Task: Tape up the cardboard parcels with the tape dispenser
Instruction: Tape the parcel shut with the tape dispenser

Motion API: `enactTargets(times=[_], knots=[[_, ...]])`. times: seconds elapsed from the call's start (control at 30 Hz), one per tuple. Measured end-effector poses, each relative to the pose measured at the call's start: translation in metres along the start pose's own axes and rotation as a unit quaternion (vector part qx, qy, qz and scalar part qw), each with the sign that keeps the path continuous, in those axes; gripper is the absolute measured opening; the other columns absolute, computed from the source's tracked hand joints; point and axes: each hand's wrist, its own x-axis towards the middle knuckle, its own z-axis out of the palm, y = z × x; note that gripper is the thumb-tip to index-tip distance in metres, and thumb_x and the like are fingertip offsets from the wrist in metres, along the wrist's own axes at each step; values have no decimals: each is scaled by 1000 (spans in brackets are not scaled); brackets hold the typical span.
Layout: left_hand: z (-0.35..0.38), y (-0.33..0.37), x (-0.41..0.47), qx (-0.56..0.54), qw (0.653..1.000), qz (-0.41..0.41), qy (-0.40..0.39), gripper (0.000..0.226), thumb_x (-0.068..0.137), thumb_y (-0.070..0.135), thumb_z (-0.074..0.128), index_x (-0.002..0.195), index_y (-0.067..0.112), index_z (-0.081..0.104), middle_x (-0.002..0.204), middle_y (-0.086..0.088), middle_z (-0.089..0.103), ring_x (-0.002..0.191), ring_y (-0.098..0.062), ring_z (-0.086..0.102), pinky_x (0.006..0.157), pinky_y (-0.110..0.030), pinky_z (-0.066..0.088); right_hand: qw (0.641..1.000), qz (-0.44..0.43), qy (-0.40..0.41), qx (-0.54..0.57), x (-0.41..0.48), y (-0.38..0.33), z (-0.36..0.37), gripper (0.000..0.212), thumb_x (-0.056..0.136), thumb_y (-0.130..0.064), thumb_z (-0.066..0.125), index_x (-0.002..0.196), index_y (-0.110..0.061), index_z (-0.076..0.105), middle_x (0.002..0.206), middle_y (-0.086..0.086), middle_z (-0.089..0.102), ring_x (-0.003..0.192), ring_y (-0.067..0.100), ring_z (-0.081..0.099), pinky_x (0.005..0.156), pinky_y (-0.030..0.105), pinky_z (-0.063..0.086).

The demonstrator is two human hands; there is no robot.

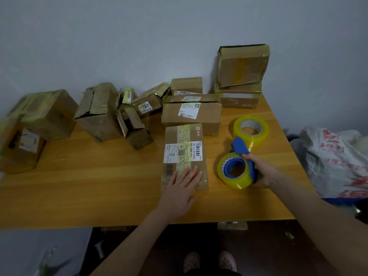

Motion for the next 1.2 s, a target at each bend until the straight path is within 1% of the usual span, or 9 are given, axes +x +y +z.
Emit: enactTargets(times=[0.13,0.27,0.4,0.47,0.57,0.7,0.9,1.07,1.2], knots=[[-7,2,-4,-124,991,-17,54,71,99,31,42,148,30,-10,156,15,-14,146,-8,-2,120,-34,6,967,-104,102,-211,5,-1,-1,49,92,-43,59,127,-8,58,104,11,63,93,28,59,79,44,48],[-20,-14,-20,-287,911,-199,221,52,98,15,48,146,22,32,150,2,37,122,-9,46,98,-22,45,795,-294,202,-491,-17,-7,18,53,94,-41,57,137,-11,51,134,14,51,122,30,48,95,42,44],[-22,-23,-22,-315,873,-314,198,35,98,12,49,132,12,54,95,6,64,69,-2,53,58,-1,40,787,-308,69,-531,-41,26,83,52,98,-46,45,142,-19,45,77,-3,63,73,13,61,55,24,45],[-22,-23,-17,-348,860,-334,165,32,98,15,49,129,11,57,80,11,60,58,1,51,49,-3,40,792,-277,23,-543,-45,43,106,50,101,-47,37,142,-20,42,81,-3,63,72,13,62,56,27,50],[-20,-28,-14,-398,830,-354,164,30,96,18,54,125,12,62,80,10,62,61,5,52,47,-2,39,803,-272,33,-528,-43,47,114,47,102,-42,37,139,-15,47,103,7,69,90,22,64,76,37,55],[-13,-40,-27,-532,762,-333,161,36,87,8,65,123,12,62,99,12,66,81,12,60,64,0,44,838,-267,12,-476,-41,53,107,47,97,-35,54,141,-18,48,89,-4,64,76,10,60,57,17,43],[0,-48,-31,-431,845,-267,173,54,80,6,72,128,21,54,104,15,64,87,12,61,77,0,44,805,-309,91,-499,-34,66,109,58,89,-29,67,142,-21,46,110,2,71,95,17,65,79,23,51],[8,-50,-22,-345,886,-285,118,42,81,17,73,116,12,52,117,-3,64,105,-12,62,83,-13,47,751,-322,131,-562,-28,69,103,64,82,-47,70,137,-23,49,95,-1,68,81,14,63,65,24,53],[7,-39,-20,-308,906,-273,100,92,72,48,75,144,18,27,141,0,44,123,-16,49,90,-27,43,704,-334,153,-608,-30,64,113,100,68,-72,65,147,-30,19,121,3,55,98,23,63,63,31,50]])
